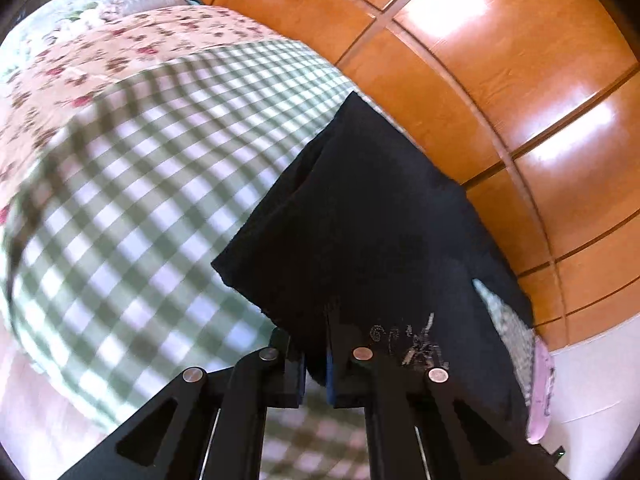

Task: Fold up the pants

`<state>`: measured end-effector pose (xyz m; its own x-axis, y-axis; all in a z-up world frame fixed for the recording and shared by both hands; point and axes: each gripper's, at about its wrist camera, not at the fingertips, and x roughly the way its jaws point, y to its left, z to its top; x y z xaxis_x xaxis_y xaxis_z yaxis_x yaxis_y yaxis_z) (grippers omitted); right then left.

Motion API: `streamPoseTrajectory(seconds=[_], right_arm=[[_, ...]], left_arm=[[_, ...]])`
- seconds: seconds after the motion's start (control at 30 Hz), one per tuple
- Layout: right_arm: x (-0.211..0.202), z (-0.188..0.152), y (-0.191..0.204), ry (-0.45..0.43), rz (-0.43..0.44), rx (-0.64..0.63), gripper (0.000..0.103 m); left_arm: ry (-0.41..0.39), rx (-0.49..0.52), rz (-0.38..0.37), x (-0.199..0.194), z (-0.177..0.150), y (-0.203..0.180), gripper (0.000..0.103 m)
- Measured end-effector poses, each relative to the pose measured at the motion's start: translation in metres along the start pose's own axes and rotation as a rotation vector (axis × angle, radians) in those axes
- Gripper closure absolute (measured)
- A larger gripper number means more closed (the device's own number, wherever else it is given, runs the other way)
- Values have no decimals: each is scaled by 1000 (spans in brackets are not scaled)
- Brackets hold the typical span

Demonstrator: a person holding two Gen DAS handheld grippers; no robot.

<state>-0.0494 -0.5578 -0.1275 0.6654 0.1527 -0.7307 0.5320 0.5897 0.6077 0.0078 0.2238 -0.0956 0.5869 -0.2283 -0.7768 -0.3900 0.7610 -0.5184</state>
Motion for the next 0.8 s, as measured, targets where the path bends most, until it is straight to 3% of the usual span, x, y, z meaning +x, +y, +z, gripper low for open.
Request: streamPoseTrajectory(seconds=[0.17, 0.33, 0.4, 0.43, 0.53, 0.63, 0.67, 0.73, 0.8], right_arm=[[-6, -2, -24, -6, 52, 88, 79], [-11, 23, -34, -75, 7, 135, 76], [-13, 35, -36, -105, -62, 126, 80], [-16, 39, -33, -128, -103, 103, 96], [-22, 48, -20, -180, -165, 14, 96], [2, 47, -20, -118, -310, -68, 96], [4, 45, -21, -125, -317, -77, 96], [0, 44, -20, -135, -329, -74, 90], [-6, 44, -17, -130, -368, -88, 73]], left_arm=[[46, 23, 82, 15, -11, 15, 95], [40, 96, 135, 17, -13, 6, 94], [35, 106, 132, 13, -13, 8, 94], [32, 113, 131, 12, -13, 7, 94], [42, 121, 134, 14, -11, 7, 93], [43, 122, 138, 16, -19, 15, 91], [42, 120, 134, 15, -18, 16, 90], [35, 120, 141, 15, -15, 15, 84], [25, 131, 149, 7, -13, 18, 78]])
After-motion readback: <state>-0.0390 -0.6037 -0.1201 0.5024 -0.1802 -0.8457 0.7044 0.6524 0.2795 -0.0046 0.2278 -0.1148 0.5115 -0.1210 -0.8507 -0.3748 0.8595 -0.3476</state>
